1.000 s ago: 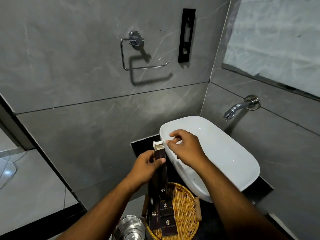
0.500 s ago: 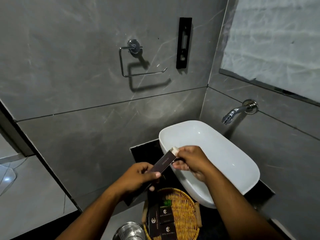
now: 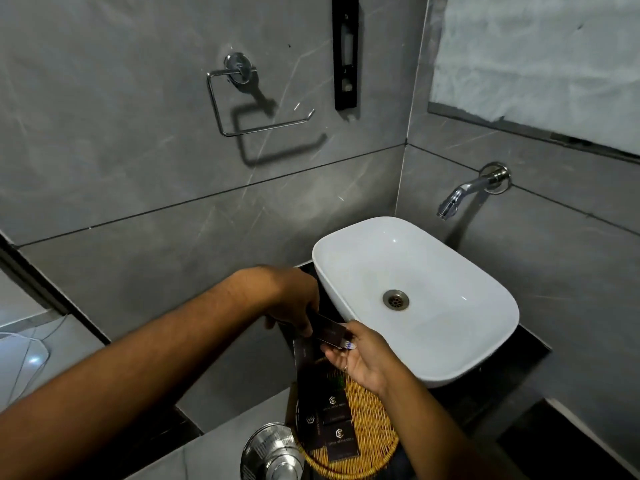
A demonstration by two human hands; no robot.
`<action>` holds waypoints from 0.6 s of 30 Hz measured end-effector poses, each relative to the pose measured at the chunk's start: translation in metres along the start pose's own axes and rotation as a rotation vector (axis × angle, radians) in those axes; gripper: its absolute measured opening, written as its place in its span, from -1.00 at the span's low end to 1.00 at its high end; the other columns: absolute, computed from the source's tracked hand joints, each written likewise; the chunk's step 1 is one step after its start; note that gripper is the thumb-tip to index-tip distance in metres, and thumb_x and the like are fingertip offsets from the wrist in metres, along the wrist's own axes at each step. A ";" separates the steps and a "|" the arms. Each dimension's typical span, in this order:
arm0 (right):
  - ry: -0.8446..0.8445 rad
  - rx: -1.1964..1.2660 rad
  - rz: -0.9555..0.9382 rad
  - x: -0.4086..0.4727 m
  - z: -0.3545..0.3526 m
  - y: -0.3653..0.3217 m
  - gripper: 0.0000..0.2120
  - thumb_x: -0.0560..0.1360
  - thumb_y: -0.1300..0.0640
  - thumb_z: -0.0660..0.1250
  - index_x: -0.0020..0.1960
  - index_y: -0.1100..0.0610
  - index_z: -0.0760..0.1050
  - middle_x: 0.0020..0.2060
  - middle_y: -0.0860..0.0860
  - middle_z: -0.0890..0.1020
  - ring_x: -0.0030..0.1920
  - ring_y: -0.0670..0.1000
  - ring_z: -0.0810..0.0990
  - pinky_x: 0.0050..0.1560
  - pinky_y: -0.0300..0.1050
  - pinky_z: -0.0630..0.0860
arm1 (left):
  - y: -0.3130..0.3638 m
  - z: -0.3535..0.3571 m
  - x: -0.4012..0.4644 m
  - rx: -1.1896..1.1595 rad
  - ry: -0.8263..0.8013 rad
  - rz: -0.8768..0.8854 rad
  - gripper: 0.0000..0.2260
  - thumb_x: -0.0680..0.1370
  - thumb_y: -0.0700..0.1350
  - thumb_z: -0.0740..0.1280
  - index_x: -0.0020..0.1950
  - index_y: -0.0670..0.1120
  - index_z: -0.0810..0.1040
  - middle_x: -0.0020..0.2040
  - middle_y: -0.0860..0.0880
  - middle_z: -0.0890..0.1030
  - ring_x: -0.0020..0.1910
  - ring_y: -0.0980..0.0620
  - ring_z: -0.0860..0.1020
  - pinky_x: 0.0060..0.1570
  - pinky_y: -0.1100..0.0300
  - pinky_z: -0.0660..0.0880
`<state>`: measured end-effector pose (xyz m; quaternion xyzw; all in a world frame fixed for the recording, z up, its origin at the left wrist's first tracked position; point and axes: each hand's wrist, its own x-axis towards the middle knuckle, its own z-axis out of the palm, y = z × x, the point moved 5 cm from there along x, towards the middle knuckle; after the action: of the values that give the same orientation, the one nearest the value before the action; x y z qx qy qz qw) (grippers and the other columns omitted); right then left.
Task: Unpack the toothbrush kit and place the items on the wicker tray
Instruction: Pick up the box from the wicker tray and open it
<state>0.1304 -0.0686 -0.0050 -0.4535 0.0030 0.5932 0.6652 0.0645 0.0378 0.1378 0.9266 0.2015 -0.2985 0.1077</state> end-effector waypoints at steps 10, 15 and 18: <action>0.006 -0.002 0.055 0.001 -0.003 0.013 -0.86 0.53 0.17 0.20 -0.14 0.17 0.49 -0.38 0.09 0.49 -0.38 0.00 0.50 -0.50 -0.21 0.52 | 0.025 -0.014 -0.019 0.233 -0.059 -0.089 -0.69 0.49 0.04 0.39 0.10 -0.15 0.62 -0.37 0.04 0.51 -0.70 0.13 0.49 -0.36 0.18 0.49; 0.015 -0.029 0.094 0.004 0.002 0.023 -0.77 0.53 0.14 0.19 -0.20 0.19 0.55 -0.47 0.08 0.60 -0.50 -0.02 0.54 -0.58 -0.26 0.42 | 0.033 -0.014 -0.020 0.298 -0.060 -0.092 -0.70 0.52 0.04 0.35 0.05 -0.18 0.60 -0.41 0.01 0.48 -0.73 0.16 0.46 -0.38 0.16 0.46; 0.012 -0.066 0.070 0.007 -0.002 0.019 -0.81 0.51 0.18 0.23 -0.23 0.18 0.54 -0.46 0.06 0.58 -0.53 -0.06 0.49 -0.61 -0.29 0.38 | 0.015 -0.012 -0.021 0.186 -0.055 -0.105 -0.71 0.50 0.04 0.36 0.08 -0.14 0.61 -0.27 -0.03 0.57 -0.53 0.00 0.57 -0.14 0.04 0.60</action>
<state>0.1188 -0.0664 -0.0211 -0.4785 0.0031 0.6130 0.6287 0.0616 0.0215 0.1610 0.9123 0.2184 -0.3464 0.0110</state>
